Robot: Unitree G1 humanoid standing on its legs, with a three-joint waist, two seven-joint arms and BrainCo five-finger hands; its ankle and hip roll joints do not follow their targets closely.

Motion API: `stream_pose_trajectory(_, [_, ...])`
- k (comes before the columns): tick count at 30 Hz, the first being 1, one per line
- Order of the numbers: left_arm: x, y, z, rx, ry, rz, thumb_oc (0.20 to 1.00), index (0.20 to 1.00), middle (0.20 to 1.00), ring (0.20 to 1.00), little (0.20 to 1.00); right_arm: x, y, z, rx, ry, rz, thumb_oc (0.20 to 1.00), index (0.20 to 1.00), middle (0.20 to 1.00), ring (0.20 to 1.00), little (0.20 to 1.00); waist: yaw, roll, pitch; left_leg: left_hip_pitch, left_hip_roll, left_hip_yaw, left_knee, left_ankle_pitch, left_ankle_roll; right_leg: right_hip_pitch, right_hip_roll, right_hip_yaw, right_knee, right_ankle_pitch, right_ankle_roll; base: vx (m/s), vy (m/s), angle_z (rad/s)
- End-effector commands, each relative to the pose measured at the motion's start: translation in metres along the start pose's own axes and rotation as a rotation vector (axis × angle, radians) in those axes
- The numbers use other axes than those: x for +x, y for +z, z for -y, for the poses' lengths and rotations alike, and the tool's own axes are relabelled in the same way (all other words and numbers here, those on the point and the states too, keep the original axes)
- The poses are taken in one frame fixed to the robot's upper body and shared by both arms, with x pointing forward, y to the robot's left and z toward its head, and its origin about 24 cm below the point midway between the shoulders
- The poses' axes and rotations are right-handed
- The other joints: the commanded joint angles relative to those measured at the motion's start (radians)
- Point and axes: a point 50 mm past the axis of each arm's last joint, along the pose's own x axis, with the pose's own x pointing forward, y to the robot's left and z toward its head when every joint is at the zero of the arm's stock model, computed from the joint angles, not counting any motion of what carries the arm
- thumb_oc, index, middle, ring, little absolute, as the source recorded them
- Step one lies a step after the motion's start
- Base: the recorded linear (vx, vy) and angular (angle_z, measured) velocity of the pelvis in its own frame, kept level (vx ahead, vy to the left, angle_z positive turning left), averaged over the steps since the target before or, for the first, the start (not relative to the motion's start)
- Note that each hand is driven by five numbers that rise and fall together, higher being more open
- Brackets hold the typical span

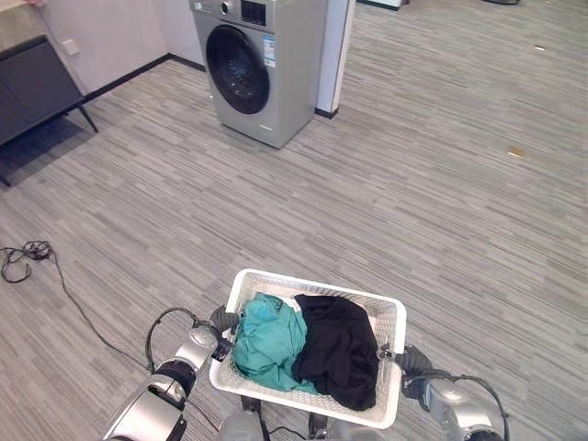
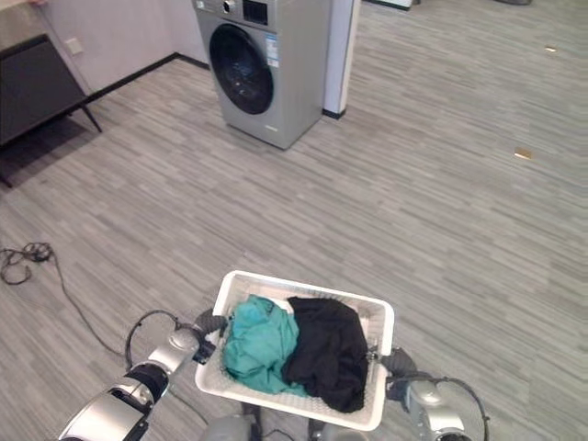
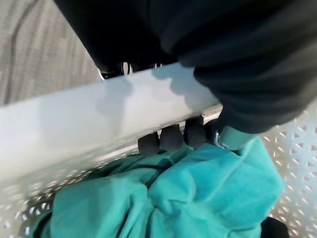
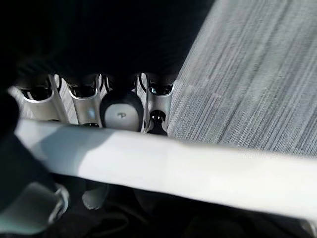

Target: Grab the laundry basket,head to the washer,open it,put in the laundry and shut it.

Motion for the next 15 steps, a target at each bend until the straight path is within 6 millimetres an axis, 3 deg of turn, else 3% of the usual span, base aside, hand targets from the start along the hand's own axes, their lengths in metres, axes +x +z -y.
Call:
stream_pose_trajectory(1, [-0.005,-0.005,-0.053,-0.008,0.167,0.005,0.2,0.2,0.2,0.2,0.2,-0.011,0.009,0.033,0.011,-0.101,0.075,0.2,0.2,0.2,0.2,0.2,0.017,-0.019,-0.071,-0.105,-0.017,0.017,0.104,-0.033,0.028,0.093,-0.1,-0.003,0.042,-0.054,0.136,0.1,0.128,-0.29])
stream_pose_trajectory(6, [-0.006,-0.009,-0.049,0.001,0.157,-0.002,0.2,0.2,0.2,0.2,0.2,-0.01,0.005,0.023,0.049,-0.065,0.075,0.2,0.2,0.2,0.2,0.2,0.003,-0.034,-0.094,-0.055,-0.056,0.013,0.055,-0.047,0.057,0.063,-0.125,0.008,0.162,0.027,0.174,0.11,0.118,-0.05])
stream_pose_trajectory(9, [-0.006,-0.007,-0.046,0.002,0.148,0.012,0.2,0.2,0.2,0.2,0.2,-0.012,0.005,0.021,0.075,-0.051,0.085,0.2,0.2,0.2,0.2,0.2,-0.005,-0.035,-0.095,-0.015,-0.077,0.006,0.045,-0.076,0.083,0.003,-0.135,0.018,0.334,0.107,0.213,0.08,0.154,0.11])
stream_pose_trajectory(11, [-0.005,-0.002,-0.044,0.003,0.143,0.031,0.2,0.2,0.2,0.2,0.2,-0.013,0.005,0.021,0.086,-0.052,0.092,0.2,0.2,0.2,0.2,0.2,-0.016,-0.013,-0.079,0.018,-0.064,-0.006,0.04,-0.088,0.095,-0.057,-0.111,0.023,0.487,0.158,0.236,0.07,0.145,0.1])
stream_pose_trajectory(13, [-0.005,0.0,-0.042,0.005,0.142,0.037,0.2,0.2,0.2,0.2,0.2,-0.013,0.007,0.022,0.091,-0.053,0.101,0.2,0.2,0.2,0.2,0.2,-0.029,0.011,-0.06,0.055,-0.045,-0.019,0.035,-0.096,0.102,-0.118,-0.097,0.01,0.6,0.152,0.241,0.11,0.064,0.23])
stream_pose_trajectory(14, [-0.004,-0.001,-0.039,0.004,0.14,0.024,0.2,0.2,0.2,0.2,0.2,-0.012,0.007,0.021,0.091,-0.055,0.097,0.2,0.2,0.2,0.2,0.2,-0.042,0.008,-0.057,0.083,-0.046,-0.041,0.017,-0.094,0.092,-0.154,-0.129,-0.012,0.515,0.112,0.219,0.24,-0.19,0.39])
stream_pose_trajectory(15, [-0.002,-0.003,-0.037,0.012,0.137,0.003,0.2,0.2,0.2,0.2,0.2,-0.011,0.011,0.02,0.083,-0.041,0.106,0.2,0.2,0.2,0.2,0.2,-0.042,-0.006,-0.058,0.09,-0.038,-0.073,0.018,-0.102,0.056,-0.144,-0.185,-0.012,0.249,0.068,0.189,0.23,-0.241,0.48])
